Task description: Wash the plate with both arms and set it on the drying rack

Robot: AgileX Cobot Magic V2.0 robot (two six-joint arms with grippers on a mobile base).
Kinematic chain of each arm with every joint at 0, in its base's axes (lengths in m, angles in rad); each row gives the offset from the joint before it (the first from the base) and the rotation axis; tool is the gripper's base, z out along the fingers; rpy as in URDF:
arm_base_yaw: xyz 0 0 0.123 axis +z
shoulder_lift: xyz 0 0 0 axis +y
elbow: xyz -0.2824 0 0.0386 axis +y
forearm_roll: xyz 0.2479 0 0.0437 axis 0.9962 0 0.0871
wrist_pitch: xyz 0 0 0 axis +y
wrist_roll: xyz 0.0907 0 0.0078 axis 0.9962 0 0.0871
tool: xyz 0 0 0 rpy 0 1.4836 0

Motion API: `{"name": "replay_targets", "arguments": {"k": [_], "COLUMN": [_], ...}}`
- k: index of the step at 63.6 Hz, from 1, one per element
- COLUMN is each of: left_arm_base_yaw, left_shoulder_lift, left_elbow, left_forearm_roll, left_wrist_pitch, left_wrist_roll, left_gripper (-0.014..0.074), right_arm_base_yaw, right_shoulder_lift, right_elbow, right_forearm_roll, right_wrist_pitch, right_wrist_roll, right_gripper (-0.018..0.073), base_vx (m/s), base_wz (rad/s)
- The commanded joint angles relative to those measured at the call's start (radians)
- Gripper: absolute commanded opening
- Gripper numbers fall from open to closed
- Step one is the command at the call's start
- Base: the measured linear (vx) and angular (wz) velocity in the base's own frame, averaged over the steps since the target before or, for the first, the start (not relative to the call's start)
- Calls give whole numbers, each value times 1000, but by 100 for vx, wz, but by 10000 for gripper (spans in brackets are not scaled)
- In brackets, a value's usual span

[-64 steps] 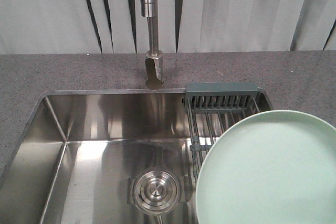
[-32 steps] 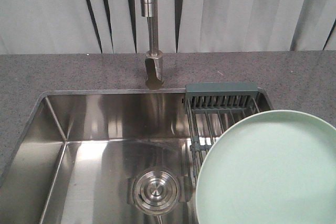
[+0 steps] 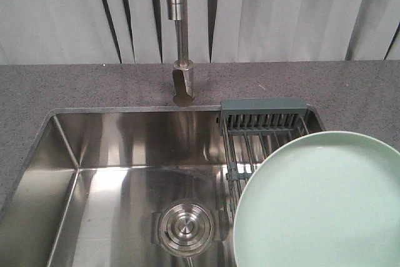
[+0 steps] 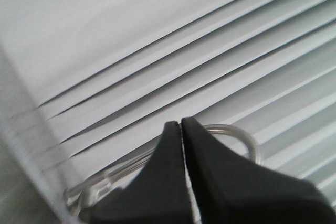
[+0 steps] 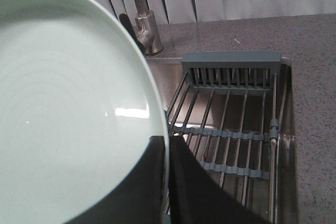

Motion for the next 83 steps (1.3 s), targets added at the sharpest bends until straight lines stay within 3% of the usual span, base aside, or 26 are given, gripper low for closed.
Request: {"name": "replay_targets", "arguments": {"k": [1,22,29,36,47,52,60,70,83], "left_arm_base_yaw": [-5,-5,-5,-5,-5,-5,-5,-5,-6], "left_shoulder_lift": [32,463,636,799,1063,1182,1355,1550,1768], "left_elbow": [-164,-488,-554,-625,-724,-766,-832,-981,-1200], "left_forearm_roll": [45,31,-29,-152,-499,-639,-772,-779,-828], "left_wrist_pitch": [-35,270,316,411,581,663,775,844,921], "left_wrist_roll": [166,602,758,955,1315,1441,1545,1561,1561], "left_gripper": [-6,-4,1,31,145,221,361,500,524], "right_arm_base_yaw": [-3,-3,-3,-3,-3,-3,-3,-3,-3], "right_shoulder_lift": [13,13,13,13,13,13,13,13,13], "right_elbow": [-26,-26,-26,-26,-26,-26,-26,-26,-26], "right_forearm_roll": [5,5,5,5,5,5,5,5,5], "right_wrist_pitch": [-83,-83,-83,-83,-83,-83,-83,-83,-83], "right_wrist_roll": [0,0,0,0,0,0,0,0,0], "right_gripper": [-4,-4,-4,-4,-4,-4,-4,-4,-4], "base_vx": [0,0,0,0,0,0,0,0,0], "base_wz": [0,0,0,0,0,0,0,0,0]}}
